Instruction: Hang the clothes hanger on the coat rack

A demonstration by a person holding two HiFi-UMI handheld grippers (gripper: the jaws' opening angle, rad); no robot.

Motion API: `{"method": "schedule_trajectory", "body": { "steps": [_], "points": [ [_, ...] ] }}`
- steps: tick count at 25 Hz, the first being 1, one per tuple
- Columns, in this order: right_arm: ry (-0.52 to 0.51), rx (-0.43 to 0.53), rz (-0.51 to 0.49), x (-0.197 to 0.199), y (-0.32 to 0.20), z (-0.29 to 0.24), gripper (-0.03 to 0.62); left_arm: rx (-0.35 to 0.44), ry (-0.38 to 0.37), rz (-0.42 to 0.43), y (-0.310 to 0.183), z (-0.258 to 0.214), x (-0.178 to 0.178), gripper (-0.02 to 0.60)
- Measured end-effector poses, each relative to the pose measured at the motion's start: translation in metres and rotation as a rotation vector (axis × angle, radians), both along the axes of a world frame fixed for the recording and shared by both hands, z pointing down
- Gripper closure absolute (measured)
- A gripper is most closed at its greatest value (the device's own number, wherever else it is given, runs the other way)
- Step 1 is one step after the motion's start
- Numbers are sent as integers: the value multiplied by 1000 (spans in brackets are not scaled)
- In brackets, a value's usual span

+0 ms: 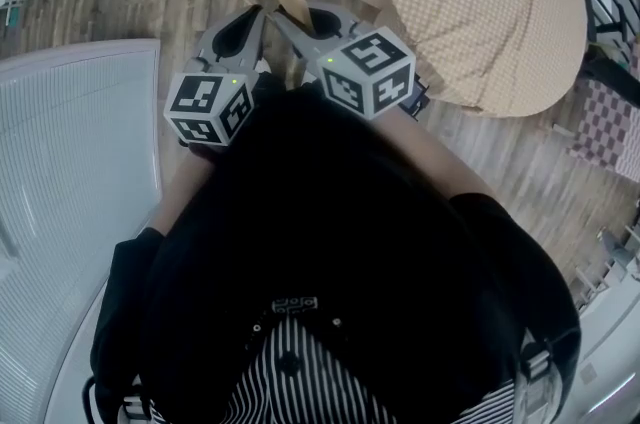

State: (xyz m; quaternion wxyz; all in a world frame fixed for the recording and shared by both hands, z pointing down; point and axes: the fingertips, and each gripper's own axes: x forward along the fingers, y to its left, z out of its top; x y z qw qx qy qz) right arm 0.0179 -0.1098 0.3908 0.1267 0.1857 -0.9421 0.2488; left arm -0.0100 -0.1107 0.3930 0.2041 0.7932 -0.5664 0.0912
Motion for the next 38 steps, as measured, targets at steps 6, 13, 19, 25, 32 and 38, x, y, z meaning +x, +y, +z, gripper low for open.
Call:
{"method": "schedule_trajectory", "body": {
  "steps": [6,13,19,25,32,38],
  "points": [
    [8,-2,36,13,-15,6,556,-2,10,38,-23,3,8,581],
    [25,15,113,38,-46,-3,556,10,19,131,-58,-2,35,581],
    [39,24,157,33,-67,4,556,29,28,170,-89,2,30,581],
    [62,29,166,16,-106,5,556,27,24,166,-129,3,10,581],
    [82,13,125,-57,-174,-6,557,21,49,161,-205,-14,-55,581],
    [112,19,116,-128,-207,-4,557,10,63,178,-239,-10,-129,580]
  ]
}}
